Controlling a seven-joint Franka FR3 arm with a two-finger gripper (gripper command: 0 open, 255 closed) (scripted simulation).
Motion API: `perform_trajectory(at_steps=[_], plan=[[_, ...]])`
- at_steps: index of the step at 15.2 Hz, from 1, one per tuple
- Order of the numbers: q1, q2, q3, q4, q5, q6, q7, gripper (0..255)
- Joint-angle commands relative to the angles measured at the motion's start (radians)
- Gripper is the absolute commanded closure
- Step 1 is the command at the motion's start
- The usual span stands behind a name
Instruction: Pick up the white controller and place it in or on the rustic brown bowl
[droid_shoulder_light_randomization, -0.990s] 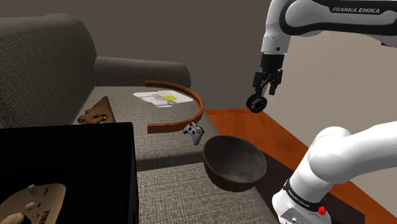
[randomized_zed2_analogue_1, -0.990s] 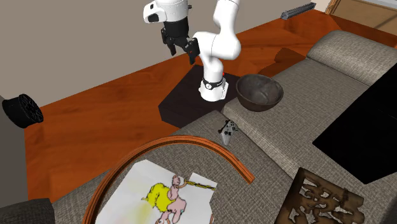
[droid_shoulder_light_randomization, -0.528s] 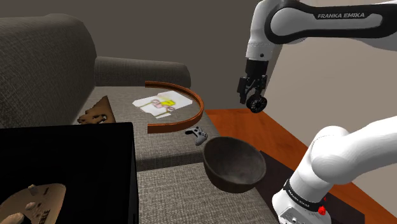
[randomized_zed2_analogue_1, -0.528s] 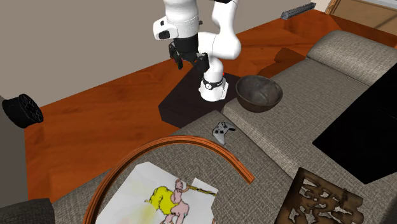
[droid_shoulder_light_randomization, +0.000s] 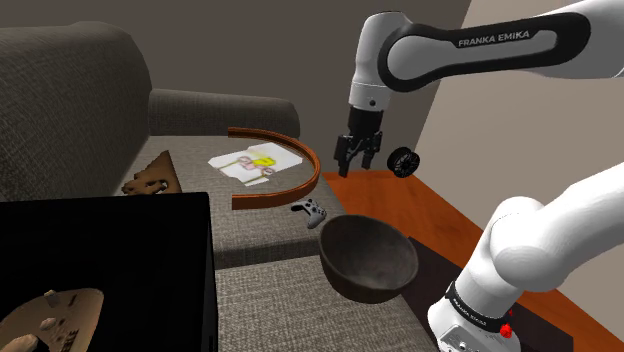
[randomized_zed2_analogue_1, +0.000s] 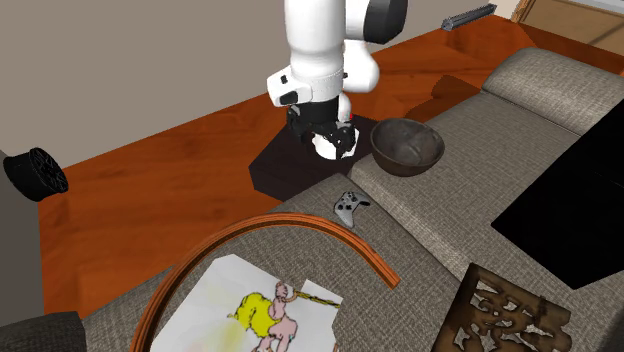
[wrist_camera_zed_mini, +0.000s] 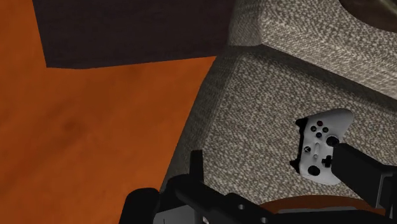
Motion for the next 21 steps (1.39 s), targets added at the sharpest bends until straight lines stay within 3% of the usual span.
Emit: perform_trajectory(at_steps=[1,9,17,21], plan=[[0.017,0.049,0.025,0.012,0.013,0.055,0.013,0],[0.073,0.260,0.127,0.106,0.023,0.240,0.075,0],[0.076,0.303,0.137,0.041,0.021,0.348,0.079,0],[0.076,0.303,0.137,0.041,0.021,0.348,0.079,0]])
